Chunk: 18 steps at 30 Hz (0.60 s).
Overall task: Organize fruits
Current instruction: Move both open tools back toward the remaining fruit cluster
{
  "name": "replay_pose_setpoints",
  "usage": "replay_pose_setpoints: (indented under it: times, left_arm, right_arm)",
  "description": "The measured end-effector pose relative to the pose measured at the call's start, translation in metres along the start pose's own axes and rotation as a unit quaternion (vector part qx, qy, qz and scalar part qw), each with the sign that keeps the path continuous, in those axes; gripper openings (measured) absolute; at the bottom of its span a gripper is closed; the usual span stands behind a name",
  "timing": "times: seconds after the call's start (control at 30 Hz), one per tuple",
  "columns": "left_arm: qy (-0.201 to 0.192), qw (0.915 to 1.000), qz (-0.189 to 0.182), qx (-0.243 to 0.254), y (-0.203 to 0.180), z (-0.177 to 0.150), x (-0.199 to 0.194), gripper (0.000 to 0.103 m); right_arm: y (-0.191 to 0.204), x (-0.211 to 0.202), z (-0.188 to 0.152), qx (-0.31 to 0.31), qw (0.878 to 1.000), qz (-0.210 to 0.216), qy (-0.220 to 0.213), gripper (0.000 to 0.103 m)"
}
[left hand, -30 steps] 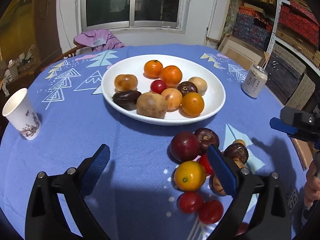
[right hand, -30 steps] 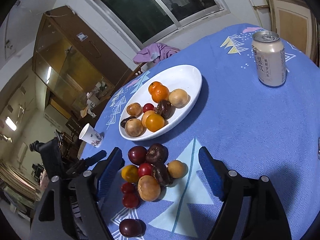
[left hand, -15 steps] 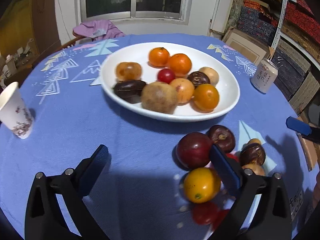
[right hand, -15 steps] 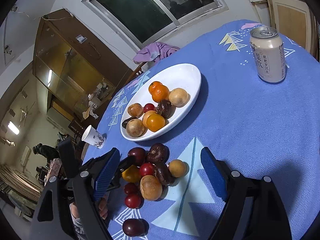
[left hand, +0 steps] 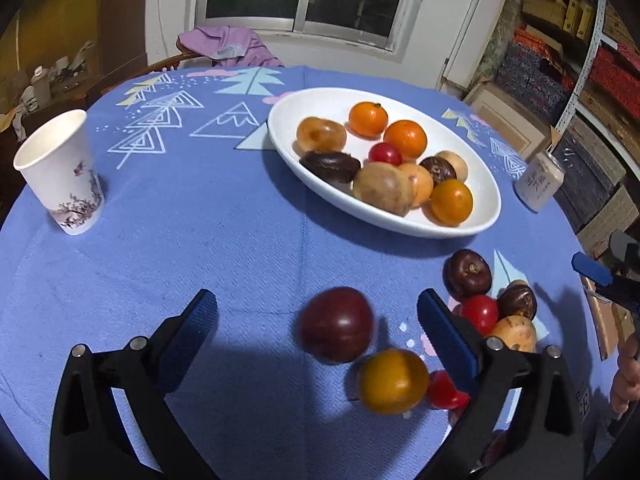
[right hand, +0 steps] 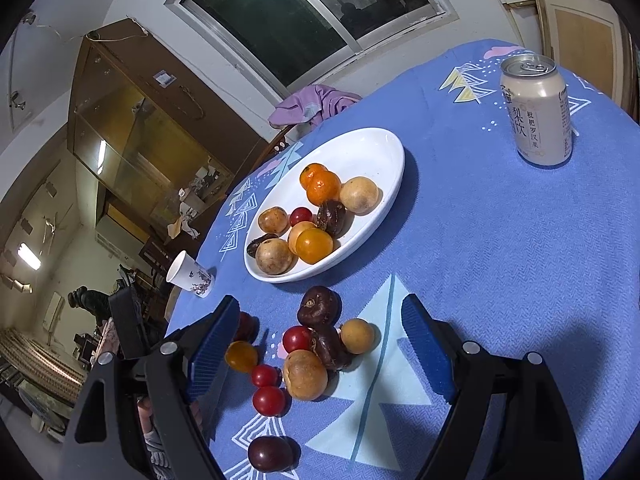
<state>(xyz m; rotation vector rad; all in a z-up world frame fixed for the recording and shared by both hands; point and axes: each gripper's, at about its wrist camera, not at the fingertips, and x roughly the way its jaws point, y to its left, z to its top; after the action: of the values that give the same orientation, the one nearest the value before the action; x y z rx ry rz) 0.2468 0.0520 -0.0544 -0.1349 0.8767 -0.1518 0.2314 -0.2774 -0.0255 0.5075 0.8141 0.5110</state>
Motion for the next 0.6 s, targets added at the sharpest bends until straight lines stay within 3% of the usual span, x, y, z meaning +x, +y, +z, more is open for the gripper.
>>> replay_pose_setpoints:
  times: [0.17, 0.33, 0.6]
  left_arm:
    - [-0.009, 0.9998, -0.005, -0.015, 0.006, -0.002, -0.009, 0.099]
    - [0.011, 0.9990, -0.022, -0.037, 0.022, -0.017, -0.011, 0.099]
    - [0.012, 0.9965, -0.049, -0.066, 0.035, -0.027, -0.017, 0.099]
  right_arm:
    - [0.000, 0.002, -0.001, 0.000, 1.000, -0.002, 0.003, 0.084]
    - [-0.001, 0.003, -0.001, 0.002, 1.000, -0.005, 0.006, 0.084]
    - [0.002, 0.006, -0.003, -0.005, 1.000, -0.006, 0.010, 0.084]
